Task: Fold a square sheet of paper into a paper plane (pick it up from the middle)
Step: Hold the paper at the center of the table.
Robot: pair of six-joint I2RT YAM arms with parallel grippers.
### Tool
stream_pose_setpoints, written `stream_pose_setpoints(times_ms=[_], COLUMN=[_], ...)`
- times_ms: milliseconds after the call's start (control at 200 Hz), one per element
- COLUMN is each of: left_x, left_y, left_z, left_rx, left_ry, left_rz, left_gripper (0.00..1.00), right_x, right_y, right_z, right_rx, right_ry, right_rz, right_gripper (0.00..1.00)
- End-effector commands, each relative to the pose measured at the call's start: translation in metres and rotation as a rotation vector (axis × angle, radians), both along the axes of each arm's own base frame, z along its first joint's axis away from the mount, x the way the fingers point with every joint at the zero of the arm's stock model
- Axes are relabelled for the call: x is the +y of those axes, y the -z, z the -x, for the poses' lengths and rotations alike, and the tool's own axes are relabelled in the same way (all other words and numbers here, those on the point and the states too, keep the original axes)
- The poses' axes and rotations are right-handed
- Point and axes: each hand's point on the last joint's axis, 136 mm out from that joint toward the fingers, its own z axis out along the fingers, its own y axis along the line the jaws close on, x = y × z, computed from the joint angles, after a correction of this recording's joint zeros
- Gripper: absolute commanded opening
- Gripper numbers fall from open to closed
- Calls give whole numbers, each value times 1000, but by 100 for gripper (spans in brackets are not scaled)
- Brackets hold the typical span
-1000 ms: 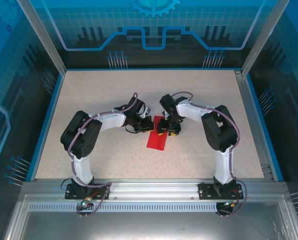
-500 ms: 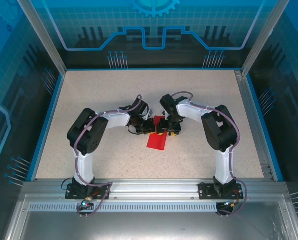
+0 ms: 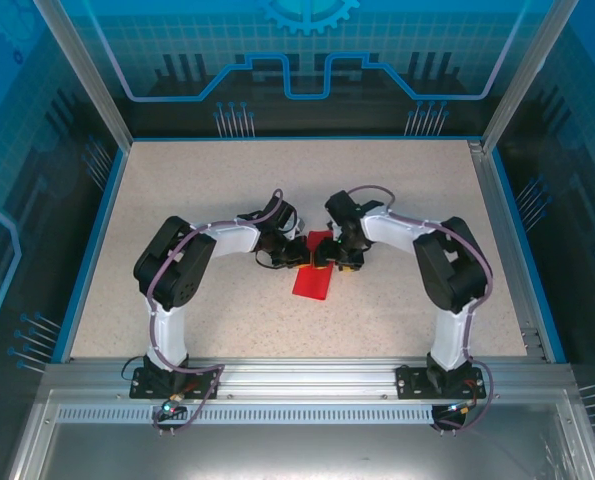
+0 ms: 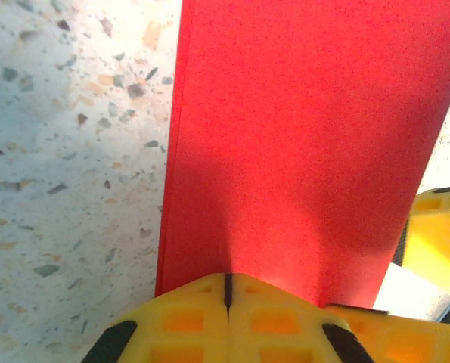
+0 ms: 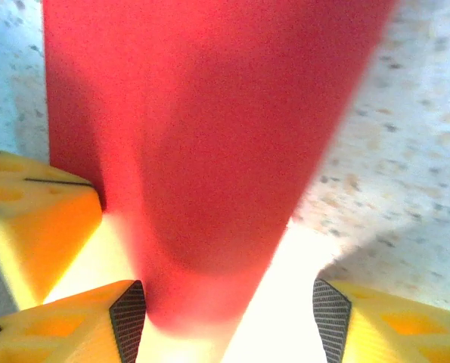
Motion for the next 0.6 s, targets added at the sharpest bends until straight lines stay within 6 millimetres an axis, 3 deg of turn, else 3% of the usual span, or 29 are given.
stream_pose_setpoints(times_ms=[0, 80, 265, 385, 590], left_x=[10, 9, 9, 9, 9], left_y=[22, 21, 19, 19, 19], left_z=[15, 15, 15, 15, 15], left_rx=[53, 54, 49, 49, 50], left_ry=[-6, -7, -8, -11, -9], left_rz=[-74, -68, -62, -62, -63], left_gripper=[0, 0, 0, 0, 0], right_x=[-4, 1, 23, 35, 34], right_y=[-38, -48, -52, -50, -27], right_z=[-28, -27, -17, -14, -7], right_rx=[-156, -183, -182, -180, -144], right_ry=[98, 109, 85, 83, 97], right_rz=[-176, -295, -454, -510, -502], right_gripper=[61, 49, 22, 15, 10])
